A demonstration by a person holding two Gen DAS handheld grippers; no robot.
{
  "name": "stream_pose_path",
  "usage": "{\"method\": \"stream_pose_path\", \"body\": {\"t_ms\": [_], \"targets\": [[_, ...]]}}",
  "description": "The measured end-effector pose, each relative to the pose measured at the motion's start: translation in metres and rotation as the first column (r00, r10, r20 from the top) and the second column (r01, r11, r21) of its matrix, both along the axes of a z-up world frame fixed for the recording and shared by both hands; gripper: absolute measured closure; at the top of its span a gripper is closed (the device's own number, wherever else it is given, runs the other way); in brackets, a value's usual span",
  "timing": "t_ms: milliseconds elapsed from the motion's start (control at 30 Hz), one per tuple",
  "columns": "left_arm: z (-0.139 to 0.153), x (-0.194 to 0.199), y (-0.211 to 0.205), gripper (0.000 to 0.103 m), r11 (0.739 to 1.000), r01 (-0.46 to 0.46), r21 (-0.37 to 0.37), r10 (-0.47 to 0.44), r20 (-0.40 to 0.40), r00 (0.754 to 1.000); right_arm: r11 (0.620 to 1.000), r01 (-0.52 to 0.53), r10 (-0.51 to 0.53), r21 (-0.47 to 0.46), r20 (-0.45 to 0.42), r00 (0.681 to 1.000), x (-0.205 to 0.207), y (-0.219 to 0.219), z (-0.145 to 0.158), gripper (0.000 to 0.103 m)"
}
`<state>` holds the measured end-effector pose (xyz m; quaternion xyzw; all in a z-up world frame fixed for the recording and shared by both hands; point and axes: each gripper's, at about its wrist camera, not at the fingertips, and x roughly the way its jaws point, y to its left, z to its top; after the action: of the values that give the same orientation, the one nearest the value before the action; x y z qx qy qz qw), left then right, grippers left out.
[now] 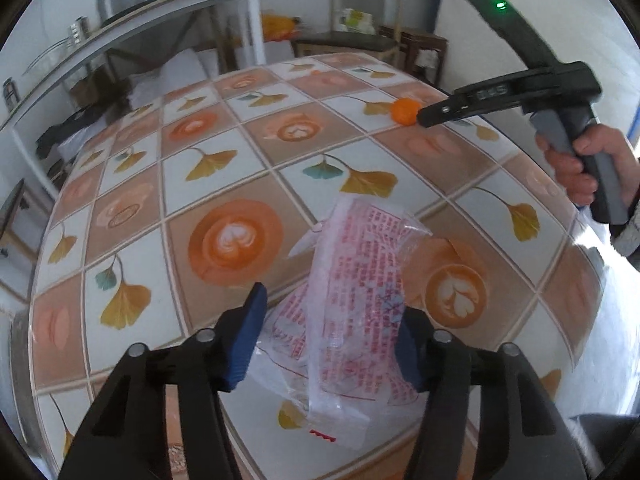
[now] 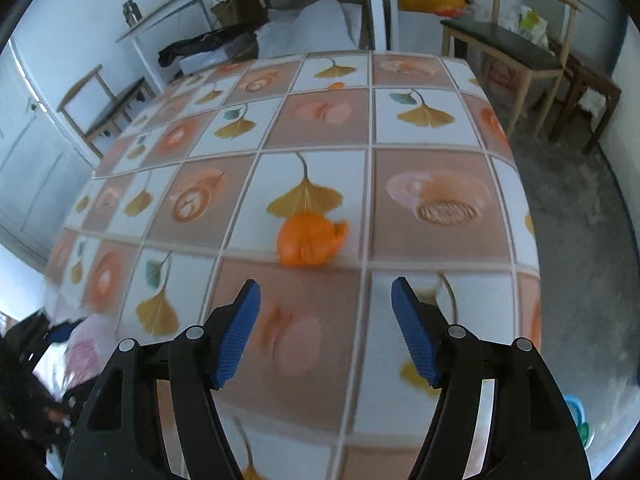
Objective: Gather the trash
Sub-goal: 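Grasp the orange ball with the right tool while the left tool holds the bag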
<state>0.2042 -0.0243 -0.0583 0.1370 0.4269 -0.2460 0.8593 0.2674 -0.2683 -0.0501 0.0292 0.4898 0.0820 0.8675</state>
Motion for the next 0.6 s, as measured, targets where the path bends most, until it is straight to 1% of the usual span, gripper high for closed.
{"method": "stream_pose_path", "body": {"t_ms": [67,133,200,233,333,367,400,467,533,600], "targets": [[0.0,0.003,0.004,0.053,0.999,-0.032,-0.025,0.032,-0.01,0.999,1.0,0.002,-0.002,-0.006,0.007,1.0,0.009,0.004,-0.002,0.04],[0.0,0.006,0.009,0.055,0.996,-0.07,-0.051,0.069,-0.025,0.997,0.999,0.012,-0.011,-0.04,0.025,1.0,0.018,0.009,-0.003,0.042],[0.0,0.007,0.012,0.058,0.993,-0.095,-0.069,0.093,-0.027,0.995,0.998,0.014,-0.011,-0.064,0.038,0.999,0.023,0.014,-0.004,0.046],[0.0,0.008,0.014,0.059,0.992,-0.106,-0.075,0.104,-0.026,0.994,0.997,0.017,-0.014,-0.078,0.044,0.999,0.024,0.016,-0.004,0.05],[-0.001,0.009,0.017,0.065,0.989,-0.122,-0.081,0.121,-0.018,0.992,0.992,0.019,-0.012,-0.125,0.055,0.998,0.024,0.021,-0.005,0.057],[-0.001,0.01,0.018,0.066,0.989,-0.123,-0.082,0.122,-0.018,0.992,0.99,0.017,-0.009,-0.138,0.06,0.998,0.022,0.023,-0.005,0.062],[-0.001,0.011,0.019,0.067,0.989,-0.125,-0.083,0.124,-0.018,0.992,0.99,0.012,-0.003,-0.137,0.062,0.998,0.019,0.024,-0.005,0.064],[-0.001,0.012,0.021,0.07,0.987,-0.134,-0.089,0.133,-0.022,0.991,0.99,0.013,-0.004,-0.138,0.065,0.998,0.017,0.024,-0.004,0.079],[0.0,0.012,0.024,0.074,0.985,-0.144,-0.1,0.142,-0.029,0.99,0.993,0.021,-0.014,-0.117,0.06,0.998,0.015,0.021,-0.003,0.084],[0.001,0.013,0.027,0.077,0.983,-0.151,-0.107,0.148,-0.029,0.988,0.995,0.029,-0.024,-0.095,0.055,0.998,0.012,0.018,-0.001,0.087]]}}
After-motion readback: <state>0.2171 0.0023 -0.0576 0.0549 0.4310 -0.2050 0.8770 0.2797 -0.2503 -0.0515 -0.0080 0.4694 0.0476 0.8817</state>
